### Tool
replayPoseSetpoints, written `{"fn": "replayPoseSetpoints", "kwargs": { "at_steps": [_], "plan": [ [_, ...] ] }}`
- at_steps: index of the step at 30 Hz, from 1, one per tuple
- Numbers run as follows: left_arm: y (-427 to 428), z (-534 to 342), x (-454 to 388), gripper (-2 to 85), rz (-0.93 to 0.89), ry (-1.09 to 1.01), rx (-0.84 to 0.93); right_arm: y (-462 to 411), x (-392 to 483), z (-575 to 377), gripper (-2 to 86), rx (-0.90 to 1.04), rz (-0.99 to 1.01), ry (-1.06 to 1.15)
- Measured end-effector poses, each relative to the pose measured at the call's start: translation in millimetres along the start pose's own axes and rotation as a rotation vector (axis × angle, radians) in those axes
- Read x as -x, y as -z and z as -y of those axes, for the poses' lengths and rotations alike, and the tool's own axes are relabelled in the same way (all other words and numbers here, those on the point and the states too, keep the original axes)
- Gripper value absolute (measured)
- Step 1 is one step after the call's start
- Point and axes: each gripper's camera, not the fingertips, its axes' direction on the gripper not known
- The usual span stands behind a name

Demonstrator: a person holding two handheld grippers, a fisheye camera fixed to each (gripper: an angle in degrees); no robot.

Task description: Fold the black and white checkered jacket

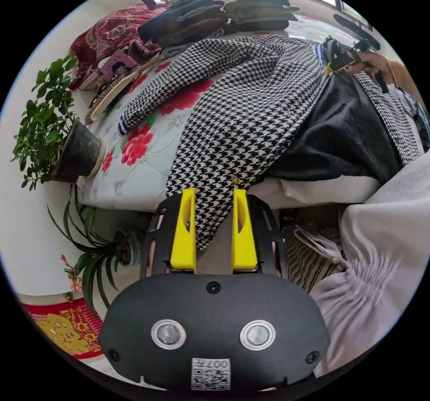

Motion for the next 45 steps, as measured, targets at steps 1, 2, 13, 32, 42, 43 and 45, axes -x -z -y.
{"fn": "replayPoseSetpoints", "kwargs": {
  "at_steps": [1, 2, 13, 32, 42, 43, 45],
  "plan": [
    [-4.8, 5.9, -2.3, 7.3, 0.012, -0.016, 0.005, -5.8, 4.2, -2.4, 4.7, 0.047, 0.002, 0.036],
    [-5.6, 9.4, -2.7, 6.1, 0.013, -0.036, 0.005, -6.0, 5.6, -4.1, 4.4, 0.046, -0.016, 0.042],
    [76.3, 47.2, 110.4, -1.0, -0.270, -0.024, -0.022, 92.9, -5.7, -22.2, 0.2, -0.077, 0.087, 0.251],
    [77.5, 173.0, -2.4, -0.9, -0.801, -0.402, -0.031, 132.5, -122.8, -46.8, 6.2, -0.206, 0.141, -0.001],
    [86.8, 186.5, 47.2, -1.0, -0.874, -0.281, -0.123, 14.8, -87.0, -30.3, 5.5, -0.016, 0.005, 0.096],
    [89.1, 187.9, 55.4, -1.0, -0.894, -0.245, -0.151, 8.7, -80.8, -27.3, 4.6, 0.003, -0.021, 0.109],
    [90.8, 189.9, 66.3, -0.9, -0.925, -0.193, -0.178, 20.3, -70.7, -26.1, 3.5, -0.028, -0.030, 0.168]
  ]
}}
